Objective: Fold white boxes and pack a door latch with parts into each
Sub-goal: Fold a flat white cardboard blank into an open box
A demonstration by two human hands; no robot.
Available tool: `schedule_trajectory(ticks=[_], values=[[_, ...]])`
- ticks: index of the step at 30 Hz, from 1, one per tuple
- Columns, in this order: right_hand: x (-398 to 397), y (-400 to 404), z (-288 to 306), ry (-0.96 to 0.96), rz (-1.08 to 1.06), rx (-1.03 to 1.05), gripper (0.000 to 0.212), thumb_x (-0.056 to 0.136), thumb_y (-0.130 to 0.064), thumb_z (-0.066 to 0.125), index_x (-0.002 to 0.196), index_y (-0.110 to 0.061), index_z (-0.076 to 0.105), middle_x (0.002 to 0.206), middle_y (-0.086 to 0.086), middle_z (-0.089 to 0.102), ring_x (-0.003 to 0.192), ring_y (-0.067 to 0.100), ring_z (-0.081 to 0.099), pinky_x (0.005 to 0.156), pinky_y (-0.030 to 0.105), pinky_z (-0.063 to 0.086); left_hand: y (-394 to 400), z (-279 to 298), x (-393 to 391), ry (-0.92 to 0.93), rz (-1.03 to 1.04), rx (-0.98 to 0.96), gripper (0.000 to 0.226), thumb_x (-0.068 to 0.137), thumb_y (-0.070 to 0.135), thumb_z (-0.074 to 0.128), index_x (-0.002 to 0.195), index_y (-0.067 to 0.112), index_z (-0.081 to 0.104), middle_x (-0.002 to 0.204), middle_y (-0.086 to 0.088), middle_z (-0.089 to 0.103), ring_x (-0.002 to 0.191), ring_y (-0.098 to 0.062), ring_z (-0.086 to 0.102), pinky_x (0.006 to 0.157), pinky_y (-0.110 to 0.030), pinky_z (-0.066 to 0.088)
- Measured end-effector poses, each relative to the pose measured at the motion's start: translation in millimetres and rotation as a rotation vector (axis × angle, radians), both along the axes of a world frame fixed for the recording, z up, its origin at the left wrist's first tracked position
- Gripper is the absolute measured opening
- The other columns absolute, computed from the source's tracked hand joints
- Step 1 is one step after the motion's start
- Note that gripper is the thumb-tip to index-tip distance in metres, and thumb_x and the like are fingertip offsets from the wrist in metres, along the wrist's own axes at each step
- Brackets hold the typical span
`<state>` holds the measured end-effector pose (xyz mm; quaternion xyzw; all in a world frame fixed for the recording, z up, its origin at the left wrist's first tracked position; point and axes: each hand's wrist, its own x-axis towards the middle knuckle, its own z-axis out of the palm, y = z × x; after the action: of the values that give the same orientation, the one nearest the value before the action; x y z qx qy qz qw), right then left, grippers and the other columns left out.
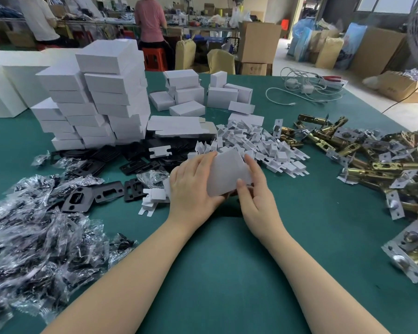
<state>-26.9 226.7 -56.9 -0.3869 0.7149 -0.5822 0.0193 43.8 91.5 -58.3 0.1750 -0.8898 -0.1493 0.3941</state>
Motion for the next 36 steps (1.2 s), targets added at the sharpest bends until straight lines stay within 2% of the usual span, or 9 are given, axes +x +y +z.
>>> schedule_trajectory(ticks=[6,11,16,19,22,24,30,33,36], values=[[-1,0,-2,0.076,-0.092,-0.173,0.046,0.09,-0.026,0.061,0.124,-0.054,0.051,0.071,-0.017,0.059,0.059,0.002,0.054,0.066,0.01,0.043,2,3,2,0.04,-0.028,0.102,0.089,0.063,0.044,0.086,0.139,0.017,0.049,0.133,0.0,0.056,0.123,-0.025,0.05,0.105,-0.042,0.032],[-6,3,-3,0.113,-0.093,-0.138,0.045,0.09,-0.019,0.065,0.126,-0.042,0.053,0.091,-0.028,0.063,0.073,-0.004,0.061,0.076,0.006,0.042,2,7,2,0.037,-0.01,0.075,0.086,0.062,0.049,0.086,0.134,0.014,0.055,0.127,-0.003,0.06,0.115,-0.028,0.057,0.097,-0.045,0.042],[-1,1,-2,0.189,-0.005,-0.081,0.057,0.092,-0.017,0.059,0.134,-0.051,0.042,0.141,-0.027,0.041,0.133,-0.007,0.042,0.097,0.014,0.045,1,6,3,0.054,-0.014,0.116,0.085,0.06,0.04,0.085,0.134,0.013,0.053,0.127,-0.004,0.059,0.116,-0.029,0.055,0.099,-0.039,0.035],[1,0,-2,0.296,0.014,0.065,0.083,0.085,-0.006,0.051,0.141,-0.062,0.026,0.156,-0.026,0.02,0.134,-0.001,0.039,0.081,0.026,0.052,1,6,3,0.08,0.022,0.137,0.09,0.06,0.038,0.089,0.137,0.012,0.051,0.131,-0.006,0.058,0.121,-0.029,0.053,0.102,-0.042,0.035],[0,-2,5,0.615,-0.163,0.167,0.095,0.066,0.016,0.059,0.146,-0.03,0.036,0.16,0.003,0.02,0.115,0.033,0.056,0.061,0.035,0.053,6,8,2,0.079,-0.014,0.106,0.097,0.06,0.04,0.09,0.141,0.008,0.047,0.132,-0.01,0.058,0.121,-0.03,0.054,0.1,-0.04,0.036],[-2,-1,7,0.738,-0.251,0.175,0.083,0.059,0.019,0.072,0.134,-0.013,0.057,0.147,0.024,0.039,0.107,0.045,0.061,0.068,0.042,0.057,12,8,2,0.033,-0.126,0.072,0.1,0.064,0.043,0.085,0.145,0.005,0.041,0.136,-0.011,0.056,0.124,-0.031,0.054,0.102,-0.044,0.038],[-26,15,1,0.411,-0.475,0.344,0.064,0.07,0.009,0.067,0.13,-0.014,0.062,0.138,0.016,0.042,0.124,0.036,0.042,0.103,0.039,0.037,10,4,7,0.016,-0.353,0.268,0.058,0.086,0.051,0.046,0.14,0.029,0.048,0.135,0.007,0.058,0.12,-0.008,0.056,0.099,-0.036,0.048],[-36,19,-1,0.187,-0.49,0.187,0.049,0.073,0.007,0.066,0.118,-0.011,0.068,0.125,0.01,0.051,0.121,0.027,0.044,0.099,0.021,0.03,5,2,6,0.137,-0.426,0.548,0.044,0.087,0.049,0.047,0.129,0.039,0.05,0.127,0.023,0.058,0.114,-0.004,0.059,0.093,-0.037,0.053],[-35,17,-3,0.124,-0.399,0.093,0.023,0.078,-0.011,0.077,0.099,-0.016,0.067,0.097,-0.002,0.061,0.092,0.008,0.051,0.078,0.021,0.038,4,1,4,0.232,-0.494,0.748,0.066,0.082,0.05,0.058,0.14,0.05,0.026,0.142,0.022,0.044,0.115,-0.008,0.061,0.087,-0.02,0.051]])
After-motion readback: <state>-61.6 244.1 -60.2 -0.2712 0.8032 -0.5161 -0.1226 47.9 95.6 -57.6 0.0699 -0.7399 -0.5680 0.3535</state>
